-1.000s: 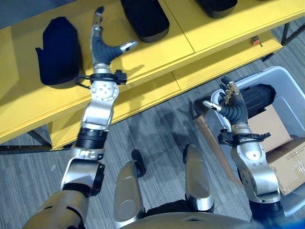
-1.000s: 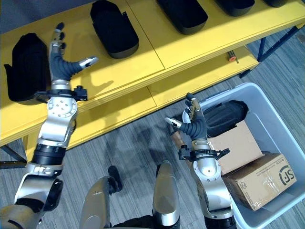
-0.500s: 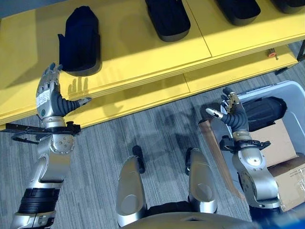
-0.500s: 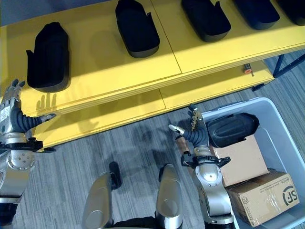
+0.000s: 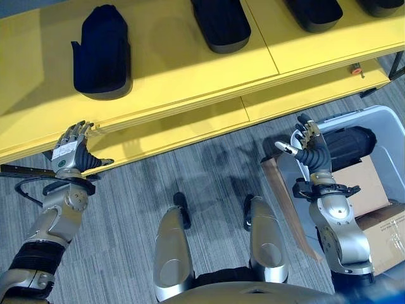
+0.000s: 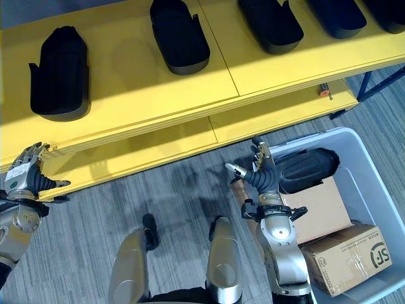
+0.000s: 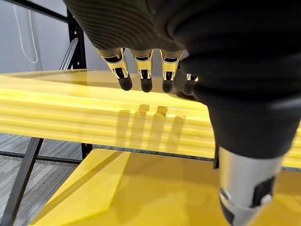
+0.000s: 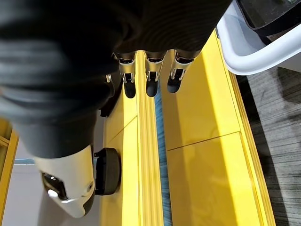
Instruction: Move parts from the plastic box to the shelf.
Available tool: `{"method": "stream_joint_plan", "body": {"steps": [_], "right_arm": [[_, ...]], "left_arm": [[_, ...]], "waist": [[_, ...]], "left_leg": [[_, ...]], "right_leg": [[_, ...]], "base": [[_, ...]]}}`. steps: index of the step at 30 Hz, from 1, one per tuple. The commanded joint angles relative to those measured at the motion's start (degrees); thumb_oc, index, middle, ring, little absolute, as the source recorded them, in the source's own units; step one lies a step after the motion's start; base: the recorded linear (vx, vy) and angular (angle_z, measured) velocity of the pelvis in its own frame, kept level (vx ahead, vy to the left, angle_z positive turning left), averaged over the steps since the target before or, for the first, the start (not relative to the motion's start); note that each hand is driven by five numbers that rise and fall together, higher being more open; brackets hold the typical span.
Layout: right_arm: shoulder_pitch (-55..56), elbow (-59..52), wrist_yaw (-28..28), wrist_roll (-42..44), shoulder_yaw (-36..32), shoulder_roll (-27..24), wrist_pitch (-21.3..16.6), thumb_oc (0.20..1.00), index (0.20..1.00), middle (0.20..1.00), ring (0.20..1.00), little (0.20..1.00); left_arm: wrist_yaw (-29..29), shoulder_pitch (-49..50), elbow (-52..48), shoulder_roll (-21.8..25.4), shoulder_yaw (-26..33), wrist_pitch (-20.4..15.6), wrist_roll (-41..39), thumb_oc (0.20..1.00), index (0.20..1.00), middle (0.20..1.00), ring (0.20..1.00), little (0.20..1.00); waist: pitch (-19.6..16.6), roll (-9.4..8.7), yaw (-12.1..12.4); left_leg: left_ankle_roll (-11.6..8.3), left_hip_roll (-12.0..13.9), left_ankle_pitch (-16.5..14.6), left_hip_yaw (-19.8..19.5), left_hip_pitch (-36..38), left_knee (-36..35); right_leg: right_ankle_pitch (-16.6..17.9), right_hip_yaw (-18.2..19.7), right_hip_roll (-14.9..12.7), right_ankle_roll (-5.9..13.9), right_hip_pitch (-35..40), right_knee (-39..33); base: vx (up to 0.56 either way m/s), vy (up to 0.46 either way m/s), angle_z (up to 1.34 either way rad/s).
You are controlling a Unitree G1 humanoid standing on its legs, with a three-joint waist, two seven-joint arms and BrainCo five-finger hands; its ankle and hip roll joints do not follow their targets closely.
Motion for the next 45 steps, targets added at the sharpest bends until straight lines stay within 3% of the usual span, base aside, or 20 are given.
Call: {"method": "stream_joint_plan", "body": {"steps": [1, 2, 5, 7, 20, 27, 34, 39, 45], "right_arm": [[-3.6, -2.7, -0.2, 0.7, -2.0, 2.2, -2.0, 1.0, 1.0, 1.0, 1.0, 1.0], [-2.2, -2.9, -0.2, 0.6, -1.5, 2.0, -2.0, 1.0, 1.0, 1.0, 1.0, 1.0], [-4.1, -2.7, -0.3, 0.5, -2.2, 2.1, -1.7, 1.0, 1.0, 1.0, 1.0, 1.0], [-2.7, -2.8, -0.2, 0.5, -1.5, 2.0, -1.8, 1.0, 1.0, 1.0, 1.0, 1.0], [-4.2, -3.7, 0.1, 0.9, -2.5, 1.3, -1.2, 1.0, 1.0, 1.0, 1.0, 1.0], [-2.8, -4.2, 0.1, 1.3, -2.5, 0.8, -1.2, 1.0, 1.0, 1.0, 1.0, 1.0], [-3.7, -3.9, 0.1, 1.6, -3.2, 0.6, -1.2, 1.0, 1.0, 1.0, 1.0, 1.0], [-2.7, -3.8, -0.1, 1.8, -2.5, 0.3, -1.5, 1.0, 1.0, 1.0, 1.0, 1.0], [-3.6, -4.1, 0.2, 1.5, -3.3, 0.2, -1.5, 1.0, 1.0, 1.0, 1.0, 1.0]], "left_arm": [[1.4, -1.6, 0.4, 2.1, 2.1, -0.8, -1.6, 1.0, 1.0, 1.0, 1.0, 1.0], [1.5, -0.8, 1.8, 2.0, 1.4, -0.8, -1.8, 1.0, 1.0, 1.0, 1.0, 1.0], [1.4, -2.8, 5.0, 1.7, 1.5, -0.6, -2.3, 1.0, 1.0, 1.0, 1.0, 1.0], [1.7, -2.6, 7.2, 1.4, 0.8, -0.7, -3.0, 1.0, 1.0, 1.0, 1.0, 1.0], [1.7, -12.3, 17.6, 3.9, -2.9, -0.7, -5.8, 1.0, 1.0, 1.0, 1.0, 1.0], [2.5, -12.3, 12.0, 6.5, -2.0, -0.1, -4.3, 1.0, 1.0, 1.0, 1.0, 1.0], [2.6, -11.9, 7.0, 9.0, -0.5, 0.3, -2.4, 1.0, 1.0, 1.0, 1.0, 1.0], [1.9, -10.5, 7.2, 10.5, -2.0, 0.3, -2.0, 1.0, 1.0, 1.0, 1.0, 1.0], [1.4, -12.4, 9.8, 11.0, -3.2, 0.2, -2.8, 1.0, 1.0, 1.0, 1.0, 1.0]], "waist": [[-1.8, -1.33, 0.1], [-1.8, -1.34, 0.2], [-1.8, -1.44, 0.0], [-1.8, -1.51, 0.1], [-1.8, -2.39, -1.1], [-1.8, -2.44, -0.6], [-1.8, -2.16, -0.3], [-1.8, -2.11, 0.0], [-1.8, -2.08, -0.2]], "left_leg": [[-5.41, 3.5, 12.5, -2.2, 5.3, -3.8], [-5.72, 3.8, 11.3, -2.1, 7.1, -3.5], [-5.56, 3.5, 12.4, -2.2, 5.0, -3.8], [-5.93, 3.9, 11.2, -2.1, 6.6, -3.4], [-6.17, 2.9, 12.3, -2.4, 4.5, -3.6], [-6.61, 3.2, 10.9, -2.4, 6.3, -3.2], [-6.31, 3.0, 11.8, -2.4, 4.8, -3.3], [-6.55, 3.2, 10.8, -2.4, 6.1, -3.0], [-6.27, 2.9, 11.9, -2.5, 4.5, -3.1]], "right_leg": [[21.5, 3.0, -3.0, -1.89, -2.1, -2.7], [20.4, 2.8, -2.8, -1.84, -0.3, -2.5], [21.5, 3.0, -3.1, -2.01, -2.6, -2.8], [20.4, 2.9, -3.0, -2.0, -0.9, -2.6], [21.3, 3.1, -4.0, -2.2, -3.6, -2.2], [20.2, 2.9, -4.0, -2.18, -2.1, -1.7], [21.0, 3.0, -4.1, -2.19, -3.5, -1.9], [20.2, 3.0, -3.9, -2.11, -2.0, -1.7], [21.3, 3.1, -4.1, -2.33, -3.7, -1.9]], "base": [[-0.01, 0.013, -0.04], [0.0, 0.0, 0.0], [-0.02, 0.013, -0.03], [0.03, 0.014, -0.02], [-0.01, 0.009, 0.0], [0.01, -0.001, 0.0], [0.01, 0.001, 0.0], [0.0, 0.001, 0.0], [0.0, 0.004, -0.01]]}}
